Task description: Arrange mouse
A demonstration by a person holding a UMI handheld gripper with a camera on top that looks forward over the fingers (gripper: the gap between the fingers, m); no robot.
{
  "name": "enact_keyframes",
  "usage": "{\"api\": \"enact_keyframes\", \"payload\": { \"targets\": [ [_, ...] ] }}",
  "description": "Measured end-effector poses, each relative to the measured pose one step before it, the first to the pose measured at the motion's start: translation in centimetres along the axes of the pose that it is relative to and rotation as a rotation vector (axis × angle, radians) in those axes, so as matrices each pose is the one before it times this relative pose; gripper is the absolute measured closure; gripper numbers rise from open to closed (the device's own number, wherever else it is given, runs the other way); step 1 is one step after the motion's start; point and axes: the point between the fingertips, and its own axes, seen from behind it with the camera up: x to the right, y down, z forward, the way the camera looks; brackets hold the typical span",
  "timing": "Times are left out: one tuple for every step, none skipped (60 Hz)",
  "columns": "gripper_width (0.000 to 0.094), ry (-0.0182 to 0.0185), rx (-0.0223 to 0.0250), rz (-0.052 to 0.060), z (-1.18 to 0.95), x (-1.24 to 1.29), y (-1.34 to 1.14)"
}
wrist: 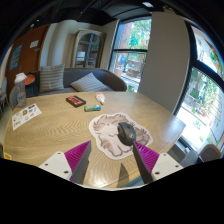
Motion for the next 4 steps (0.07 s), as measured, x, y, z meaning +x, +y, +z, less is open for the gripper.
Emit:
{"api": "enact_keyframes", "payload": {
  "targets": [
    [0.008,-0.00722,0.00335,-0.0078,-0.875,-0.854,0.488],
    [0.0088,-0.00759,0.0018,-0.0081,-0.885,-0.914,0.527],
    [0.009,-0.00928,0.00232,-0.0084,-0.827,-0.947,0.516],
    [0.009,-0.0102,0.00293,-0.0084,-0.77,-1.09,0.541]
  ]
}}
